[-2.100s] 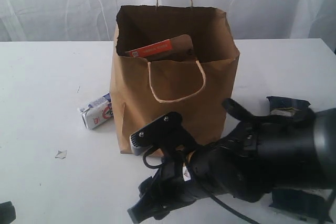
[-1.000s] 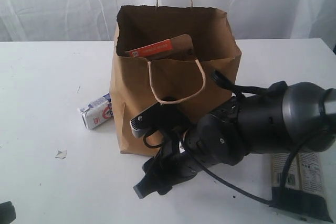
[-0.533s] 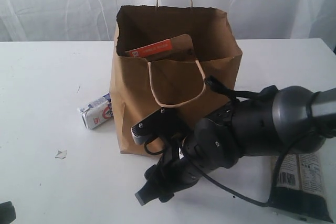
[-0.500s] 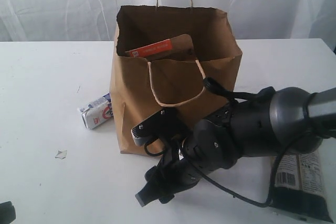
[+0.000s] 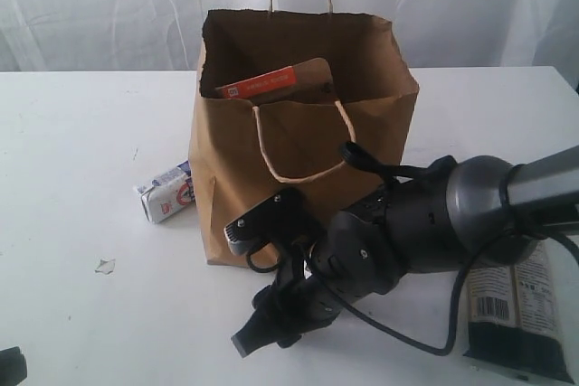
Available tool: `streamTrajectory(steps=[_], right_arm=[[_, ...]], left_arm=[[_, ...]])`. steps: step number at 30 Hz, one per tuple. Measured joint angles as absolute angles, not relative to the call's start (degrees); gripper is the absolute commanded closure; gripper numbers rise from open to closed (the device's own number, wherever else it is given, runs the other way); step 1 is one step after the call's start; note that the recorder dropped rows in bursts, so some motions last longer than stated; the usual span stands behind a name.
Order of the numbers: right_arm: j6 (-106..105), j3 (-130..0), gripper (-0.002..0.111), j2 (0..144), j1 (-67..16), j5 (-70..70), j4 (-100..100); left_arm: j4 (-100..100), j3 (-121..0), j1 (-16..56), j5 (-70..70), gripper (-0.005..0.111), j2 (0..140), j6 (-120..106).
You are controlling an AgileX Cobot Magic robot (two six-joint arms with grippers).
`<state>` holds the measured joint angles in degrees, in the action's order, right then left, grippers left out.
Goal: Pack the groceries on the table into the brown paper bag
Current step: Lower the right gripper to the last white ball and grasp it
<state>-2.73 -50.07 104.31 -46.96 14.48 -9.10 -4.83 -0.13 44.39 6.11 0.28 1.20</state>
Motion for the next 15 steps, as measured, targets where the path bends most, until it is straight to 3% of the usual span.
streamTrajectory(steps=[6,15], right_arm=[[-3.17,-50.07,0.108,104.39,-46.96,14.04,-9.10],[0.00,-45.70,0.108,94.11,-46.96,14.80,-9.35]], left_arm=[[-4.83,-0.13,44.39,6.11,0.107,0.28,1.20],[-4.83,-0.13,44.39,6.11,0.107,0.28,1.20]])
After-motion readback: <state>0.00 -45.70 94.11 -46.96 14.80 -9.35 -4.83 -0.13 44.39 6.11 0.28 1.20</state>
